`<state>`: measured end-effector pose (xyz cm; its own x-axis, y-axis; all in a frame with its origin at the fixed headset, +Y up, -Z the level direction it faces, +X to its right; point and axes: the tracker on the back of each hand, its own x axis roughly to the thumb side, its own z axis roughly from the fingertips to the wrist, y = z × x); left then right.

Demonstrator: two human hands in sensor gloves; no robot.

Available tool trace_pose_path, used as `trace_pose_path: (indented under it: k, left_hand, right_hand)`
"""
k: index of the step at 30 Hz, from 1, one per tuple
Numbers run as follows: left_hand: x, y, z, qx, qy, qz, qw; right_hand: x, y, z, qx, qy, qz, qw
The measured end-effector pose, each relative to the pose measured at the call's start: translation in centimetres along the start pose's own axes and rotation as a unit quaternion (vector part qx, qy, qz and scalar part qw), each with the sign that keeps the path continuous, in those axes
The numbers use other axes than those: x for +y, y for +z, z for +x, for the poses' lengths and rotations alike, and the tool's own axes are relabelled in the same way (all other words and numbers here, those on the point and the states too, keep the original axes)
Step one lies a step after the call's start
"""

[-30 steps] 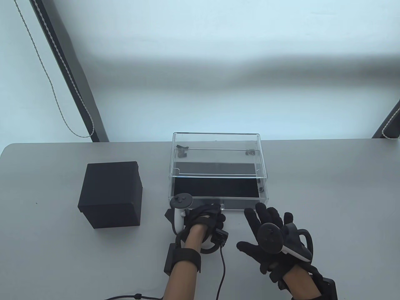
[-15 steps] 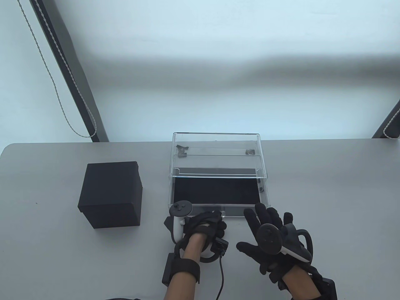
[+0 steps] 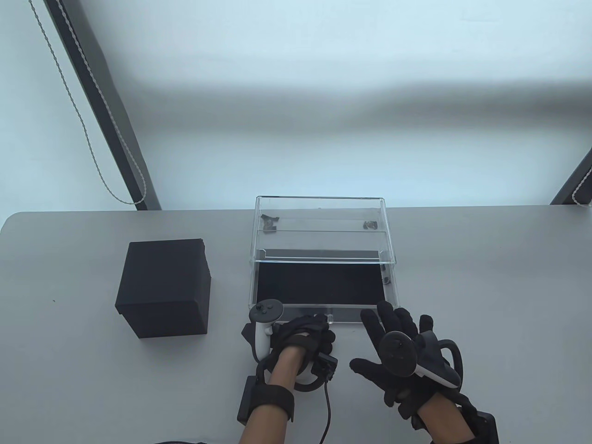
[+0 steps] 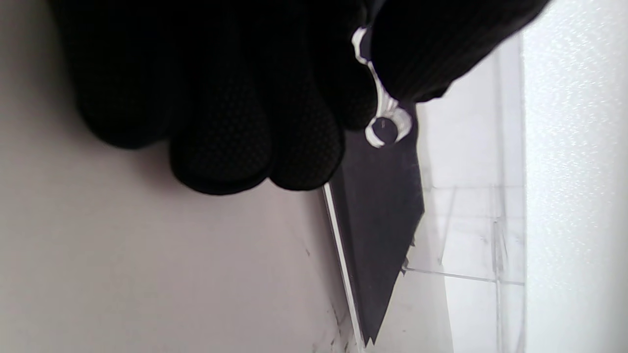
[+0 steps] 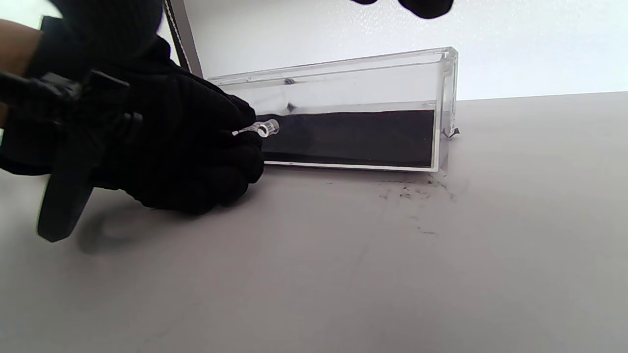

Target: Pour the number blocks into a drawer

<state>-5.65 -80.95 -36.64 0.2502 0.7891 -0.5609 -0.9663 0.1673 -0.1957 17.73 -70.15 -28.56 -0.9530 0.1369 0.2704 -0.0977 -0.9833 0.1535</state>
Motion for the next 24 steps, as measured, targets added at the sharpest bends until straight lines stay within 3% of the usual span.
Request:
trace_pose_path:
  k: [13,20,24]
  left_hand:
    - [0.8,2.0,0.3,-0.03,-0.015,-0.107,0.994]
    - [2.8,4.8,1.9,-0.108,-0.126,-0.064,0.984]
    - [4.4,7.1,3.1,-0.173,-0.213,-0.03,0.961]
  right_hand:
    - [0.1,0.0,0.0,-0.001,0.0,0.002,1.0]
    - [0.1,0.0,0.0,0.0,0.0,0.004,1.0]
    - [0.1,0.0,0.1,0.001,0.0,0.006,1.0]
